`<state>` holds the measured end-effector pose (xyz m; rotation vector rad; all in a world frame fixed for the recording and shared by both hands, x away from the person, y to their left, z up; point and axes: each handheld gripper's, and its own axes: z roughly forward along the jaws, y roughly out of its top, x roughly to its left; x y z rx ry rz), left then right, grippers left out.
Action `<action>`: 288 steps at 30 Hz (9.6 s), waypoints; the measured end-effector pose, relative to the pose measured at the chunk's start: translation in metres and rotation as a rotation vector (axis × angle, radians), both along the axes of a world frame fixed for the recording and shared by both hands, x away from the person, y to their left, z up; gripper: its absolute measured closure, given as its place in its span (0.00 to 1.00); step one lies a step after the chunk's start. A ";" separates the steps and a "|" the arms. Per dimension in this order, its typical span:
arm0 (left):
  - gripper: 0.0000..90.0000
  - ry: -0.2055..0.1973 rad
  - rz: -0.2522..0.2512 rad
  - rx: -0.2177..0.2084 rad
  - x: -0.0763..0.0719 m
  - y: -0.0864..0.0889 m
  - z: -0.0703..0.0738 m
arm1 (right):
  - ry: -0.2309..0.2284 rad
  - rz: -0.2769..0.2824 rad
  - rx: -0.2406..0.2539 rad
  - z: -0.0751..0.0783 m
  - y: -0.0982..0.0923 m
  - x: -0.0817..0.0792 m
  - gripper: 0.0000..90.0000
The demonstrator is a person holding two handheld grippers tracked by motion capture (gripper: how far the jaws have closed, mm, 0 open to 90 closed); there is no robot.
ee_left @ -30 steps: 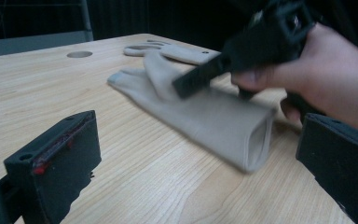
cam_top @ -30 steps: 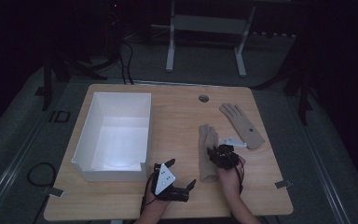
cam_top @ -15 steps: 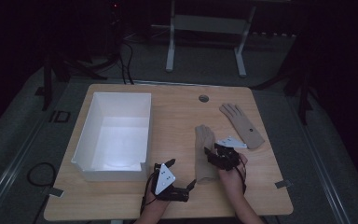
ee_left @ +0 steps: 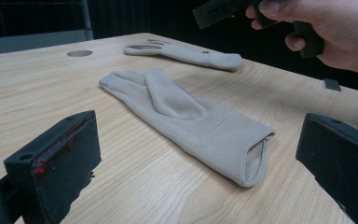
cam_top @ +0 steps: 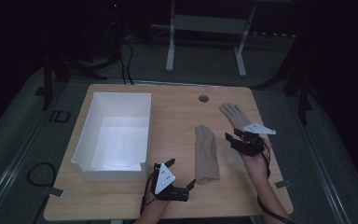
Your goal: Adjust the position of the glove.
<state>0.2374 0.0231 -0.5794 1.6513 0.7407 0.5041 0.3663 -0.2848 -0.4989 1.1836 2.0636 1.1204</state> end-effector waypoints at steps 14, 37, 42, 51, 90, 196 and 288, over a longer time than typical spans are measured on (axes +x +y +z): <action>0.00 0.001 -0.002 -0.003 0.000 0.000 0.000 | 0.051 -0.047 -0.046 -0.008 -0.053 0.043 0.64; 0.00 0.005 0.008 -0.006 0.001 0.000 0.000 | 0.140 -0.088 -0.074 -0.024 -0.069 0.108 0.60; 0.00 0.006 0.005 -0.006 0.001 0.000 0.000 | 0.148 -0.092 -0.081 -0.031 -0.069 0.118 0.54; 0.00 0.005 0.006 -0.007 0.000 0.000 0.000 | 0.208 -0.104 -0.089 -0.052 -0.070 0.126 0.58; 0.00 0.000 0.003 0.006 -0.001 -0.001 0.000 | 0.004 -0.398 0.043 0.018 -0.044 -0.022 0.92; 0.00 -0.008 -0.022 -0.001 -0.001 -0.003 0.000 | 0.047 -0.107 -0.022 0.034 -0.019 -0.017 0.93; 0.00 0.094 -0.144 0.085 0.004 -0.021 0.005 | 0.165 0.242 0.071 -0.001 0.008 -0.009 0.15</action>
